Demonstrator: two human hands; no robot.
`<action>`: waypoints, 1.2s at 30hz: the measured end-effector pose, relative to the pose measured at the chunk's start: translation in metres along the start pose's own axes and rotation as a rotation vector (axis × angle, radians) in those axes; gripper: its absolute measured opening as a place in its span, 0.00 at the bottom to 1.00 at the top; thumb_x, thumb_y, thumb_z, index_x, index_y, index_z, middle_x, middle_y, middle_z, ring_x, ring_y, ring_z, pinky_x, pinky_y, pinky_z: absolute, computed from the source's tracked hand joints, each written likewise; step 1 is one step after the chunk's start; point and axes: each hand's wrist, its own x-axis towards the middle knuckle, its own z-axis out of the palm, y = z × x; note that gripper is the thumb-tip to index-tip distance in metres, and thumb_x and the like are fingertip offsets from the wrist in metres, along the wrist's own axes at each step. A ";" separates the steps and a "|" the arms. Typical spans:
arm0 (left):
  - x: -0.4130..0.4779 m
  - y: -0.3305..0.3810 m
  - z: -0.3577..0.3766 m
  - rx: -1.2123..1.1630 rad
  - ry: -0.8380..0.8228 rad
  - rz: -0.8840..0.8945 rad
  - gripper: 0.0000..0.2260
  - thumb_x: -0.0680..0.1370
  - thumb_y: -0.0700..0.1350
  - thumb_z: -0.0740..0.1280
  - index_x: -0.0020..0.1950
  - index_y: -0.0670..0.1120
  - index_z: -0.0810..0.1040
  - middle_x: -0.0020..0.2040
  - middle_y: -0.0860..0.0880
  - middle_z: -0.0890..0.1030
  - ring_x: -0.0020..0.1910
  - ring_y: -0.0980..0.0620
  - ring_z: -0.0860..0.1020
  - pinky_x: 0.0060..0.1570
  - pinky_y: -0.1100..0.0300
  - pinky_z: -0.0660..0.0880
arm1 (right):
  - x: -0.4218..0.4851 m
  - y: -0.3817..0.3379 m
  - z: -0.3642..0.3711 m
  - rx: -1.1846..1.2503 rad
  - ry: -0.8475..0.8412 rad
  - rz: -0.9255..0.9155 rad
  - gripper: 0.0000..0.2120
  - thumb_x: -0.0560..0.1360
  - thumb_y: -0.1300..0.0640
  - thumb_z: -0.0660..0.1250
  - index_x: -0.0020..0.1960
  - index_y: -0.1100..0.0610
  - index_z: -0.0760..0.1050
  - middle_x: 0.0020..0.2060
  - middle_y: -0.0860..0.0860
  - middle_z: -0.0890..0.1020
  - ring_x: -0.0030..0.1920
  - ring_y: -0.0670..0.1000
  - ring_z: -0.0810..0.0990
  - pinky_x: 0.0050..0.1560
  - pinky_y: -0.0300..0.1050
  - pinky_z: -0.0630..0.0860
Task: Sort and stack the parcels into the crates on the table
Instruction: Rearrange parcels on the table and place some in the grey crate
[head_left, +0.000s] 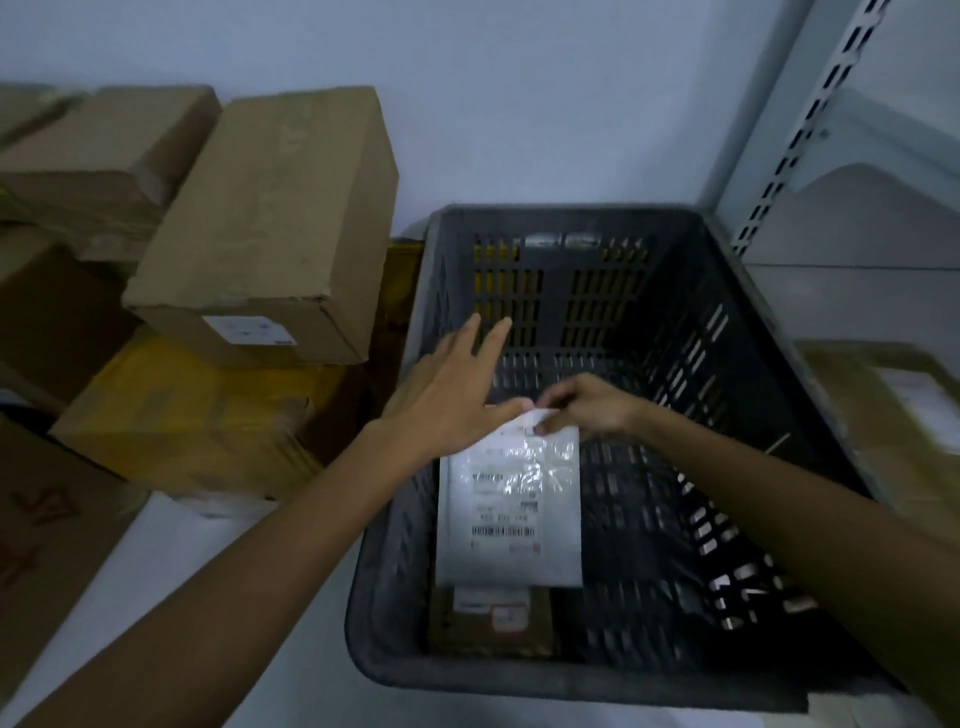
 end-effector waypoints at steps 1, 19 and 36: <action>0.000 0.000 -0.001 -0.018 -0.007 -0.021 0.39 0.76 0.62 0.60 0.77 0.52 0.40 0.78 0.46 0.43 0.76 0.44 0.50 0.70 0.49 0.58 | -0.001 -0.007 -0.009 0.079 0.038 -0.030 0.04 0.72 0.64 0.70 0.45 0.58 0.79 0.40 0.53 0.81 0.39 0.50 0.79 0.36 0.39 0.75; 0.021 0.012 -0.016 -0.922 0.472 -0.145 0.29 0.79 0.35 0.59 0.76 0.53 0.53 0.72 0.48 0.65 0.62 0.58 0.66 0.43 0.83 0.66 | -0.033 -0.057 -0.080 0.654 0.396 -0.342 0.30 0.73 0.65 0.68 0.69 0.45 0.63 0.52 0.53 0.82 0.50 0.52 0.82 0.44 0.53 0.80; 0.039 -0.002 -0.013 -0.484 0.201 -0.067 0.32 0.77 0.42 0.66 0.75 0.47 0.51 0.69 0.44 0.70 0.62 0.46 0.73 0.54 0.59 0.71 | 0.002 -0.026 -0.057 0.557 0.592 -0.171 0.31 0.72 0.62 0.71 0.71 0.55 0.64 0.54 0.55 0.80 0.50 0.52 0.82 0.45 0.45 0.81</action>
